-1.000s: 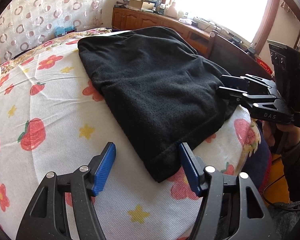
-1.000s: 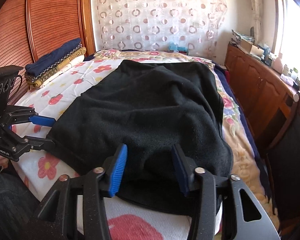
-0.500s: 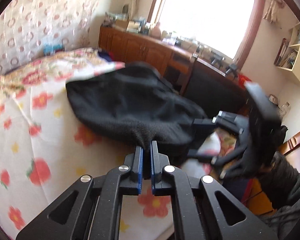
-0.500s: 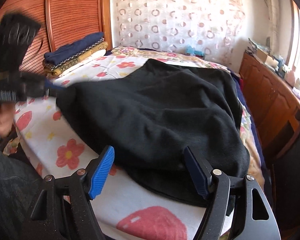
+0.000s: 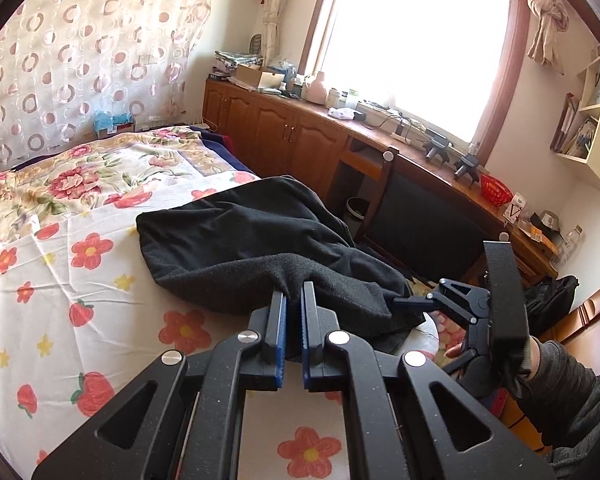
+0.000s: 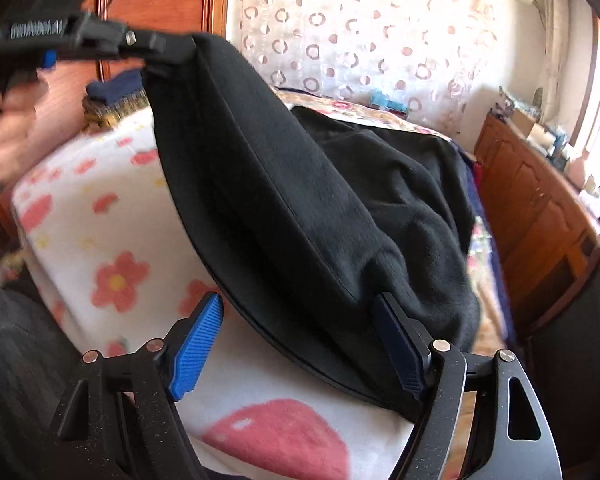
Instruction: Fold small clothes
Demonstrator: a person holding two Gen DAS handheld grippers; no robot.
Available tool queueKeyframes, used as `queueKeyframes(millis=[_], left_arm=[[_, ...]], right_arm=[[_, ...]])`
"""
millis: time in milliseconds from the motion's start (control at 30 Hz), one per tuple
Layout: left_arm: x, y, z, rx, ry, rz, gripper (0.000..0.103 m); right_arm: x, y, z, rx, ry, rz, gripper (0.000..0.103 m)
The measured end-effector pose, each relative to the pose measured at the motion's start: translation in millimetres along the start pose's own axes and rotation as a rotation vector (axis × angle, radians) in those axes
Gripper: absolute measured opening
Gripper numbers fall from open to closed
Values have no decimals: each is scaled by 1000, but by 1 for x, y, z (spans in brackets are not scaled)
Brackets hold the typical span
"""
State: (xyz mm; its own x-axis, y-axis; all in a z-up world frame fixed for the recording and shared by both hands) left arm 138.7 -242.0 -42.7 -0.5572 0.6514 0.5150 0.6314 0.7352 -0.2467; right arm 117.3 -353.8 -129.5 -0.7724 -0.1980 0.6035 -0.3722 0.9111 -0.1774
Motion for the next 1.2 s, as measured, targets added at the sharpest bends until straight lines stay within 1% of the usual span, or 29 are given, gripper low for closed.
queueKeyframes(millis=[67, 133, 300, 367, 400, 467, 500, 567, 633, 667, 800, 900, 1033, 1167, 1200], left_arm=[[3, 2, 0, 6, -5, -4, 7], [4, 5, 2, 17, -8, -7, 7], [6, 16, -1, 39, -21, -23, 7], [7, 19, 0, 44, -24, -31, 7], [8, 20, 0, 48, -24, -34, 7], [7, 24, 1, 58, -23, -38, 7], [7, 27, 1, 63, -23, -39, 7], [5, 30, 1, 67, -25, -43, 7], [3, 35, -2, 69, -29, -48, 7], [2, 37, -3, 69, -30, -50, 7], [-6, 55, -15, 75, -38, -69, 7], [-18, 70, -29, 69, -36, -91, 7], [-33, 94, -46, 79, -34, -117, 7], [-58, 124, -56, 112, -5, -150, 7], [-64, 129, -56, 120, 6, -154, 7]], right_arm=[[-4, -11, 5, 1, 22, 47, 79], [-4, -22, 9, -32, 31, 54, 79], [-4, -37, 11, -54, 46, 96, 79], [-4, -42, 10, -67, 48, 101, 79], [-2, -44, 8, -81, 40, 100, 77], [0, -43, 4, -97, 27, 88, 60], [1, -40, 2, -93, 25, 81, 55], [1, -35, 2, -68, 24, 59, 29], [0, -31, -4, -46, 11, 27, 15], [1, -32, -5, -41, 5, 22, 12], [8, -33, -34, -29, -61, 29, 10], [7, -43, -65, -18, -111, 45, 10], [-9, -49, -103, -14, -153, 57, 9], [-35, -55, -128, -40, -179, 44, 9], [-42, -57, -128, -42, -178, 44, 9]])
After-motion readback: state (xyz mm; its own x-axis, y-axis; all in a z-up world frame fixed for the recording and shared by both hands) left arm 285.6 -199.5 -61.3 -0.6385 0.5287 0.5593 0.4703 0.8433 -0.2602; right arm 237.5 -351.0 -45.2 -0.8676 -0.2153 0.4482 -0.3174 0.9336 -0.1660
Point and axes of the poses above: each gripper's, at about its wrist camera, not at the fingertips, and x roughly against the way its jaws point, y to its left, z to its underside, the point moved 9 cm from there along -x, roughly the way its jaws point, and after that the axes turned 5 degrees about -y, right-handed, at the moved point
